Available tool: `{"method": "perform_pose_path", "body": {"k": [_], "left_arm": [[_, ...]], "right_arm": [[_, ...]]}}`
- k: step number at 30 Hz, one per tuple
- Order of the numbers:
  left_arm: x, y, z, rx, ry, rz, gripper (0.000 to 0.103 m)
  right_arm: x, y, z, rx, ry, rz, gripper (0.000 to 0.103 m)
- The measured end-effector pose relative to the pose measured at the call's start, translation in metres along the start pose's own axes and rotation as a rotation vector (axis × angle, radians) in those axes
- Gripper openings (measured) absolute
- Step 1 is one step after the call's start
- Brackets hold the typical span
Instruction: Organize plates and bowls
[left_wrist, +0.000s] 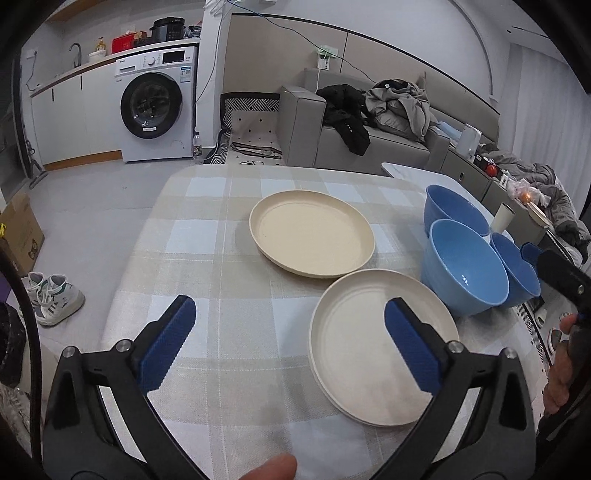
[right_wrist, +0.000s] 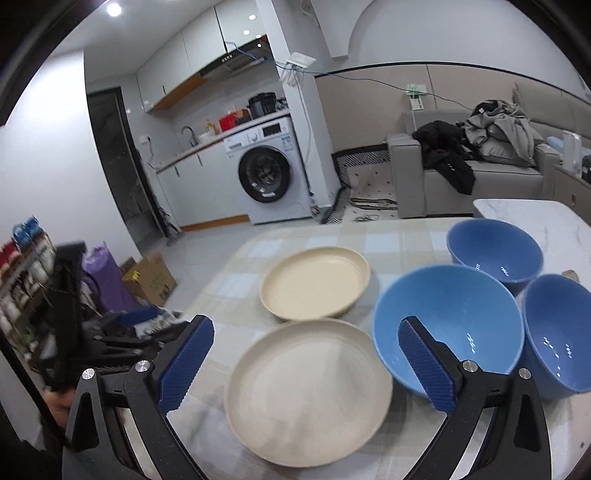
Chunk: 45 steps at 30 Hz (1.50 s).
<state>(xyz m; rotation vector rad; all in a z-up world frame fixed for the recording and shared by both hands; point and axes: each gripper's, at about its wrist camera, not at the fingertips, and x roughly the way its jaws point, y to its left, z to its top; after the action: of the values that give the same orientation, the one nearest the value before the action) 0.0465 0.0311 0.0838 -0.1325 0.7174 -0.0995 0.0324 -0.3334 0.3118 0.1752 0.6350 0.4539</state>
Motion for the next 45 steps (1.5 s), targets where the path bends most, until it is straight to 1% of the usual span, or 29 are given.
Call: {"method": "perform_pose_path", "body": {"k": [2, 6, 9, 13, 17, 21, 25, 35, 39, 44, 45], "left_arm": [[0.001, 0.004, 0.006, -0.014, 0.003, 0.007, 0.102], [0.009, 0.015, 0.020, -0.051, 0.015, 0.018, 0.102], [0.014, 0.023, 0.032, -0.078, 0.016, 0.031, 0.102], [0.022, 0.031, 0.047, -0.110, 0.023, 0.042, 0.102], [0.040, 0.039, 0.059, -0.140, 0.050, 0.056, 0.102], [0.062, 0.049, 0.066, -0.176, 0.076, 0.056, 0.102], [0.082, 0.054, 0.071, -0.191, 0.100, 0.066, 0.102], [0.138, 0.066, 0.073, -0.217, 0.167, 0.102, 0.102], [0.158, 0.072, 0.075, -0.237, 0.191, 0.093, 0.102], [0.181, 0.073, 0.079, -0.232, 0.216, 0.094, 0.101], [0.185, 0.073, 0.080, -0.232, 0.222, 0.094, 0.100]], "right_arm": [[-0.002, -0.001, 0.013, 0.017, -0.003, 0.045, 0.102], [-0.002, -0.005, 0.038, 0.041, -0.025, 0.088, 0.102], [0.004, -0.009, 0.057, 0.056, -0.030, 0.091, 0.102], [0.017, -0.010, 0.084, 0.029, -0.022, 0.068, 0.102], [0.042, -0.012, 0.098, 0.015, 0.019, 0.046, 0.102], [0.074, -0.020, 0.104, 0.032, 0.079, 0.023, 0.102], [0.105, -0.027, 0.106, 0.036, 0.149, -0.012, 0.102], [0.170, -0.040, 0.100, 0.011, 0.286, -0.062, 0.101], [0.195, -0.048, 0.098, 0.007, 0.343, -0.083, 0.087], [0.225, -0.060, 0.098, 0.034, 0.413, -0.111, 0.083], [0.231, -0.062, 0.097, 0.038, 0.427, -0.116, 0.081]]}}
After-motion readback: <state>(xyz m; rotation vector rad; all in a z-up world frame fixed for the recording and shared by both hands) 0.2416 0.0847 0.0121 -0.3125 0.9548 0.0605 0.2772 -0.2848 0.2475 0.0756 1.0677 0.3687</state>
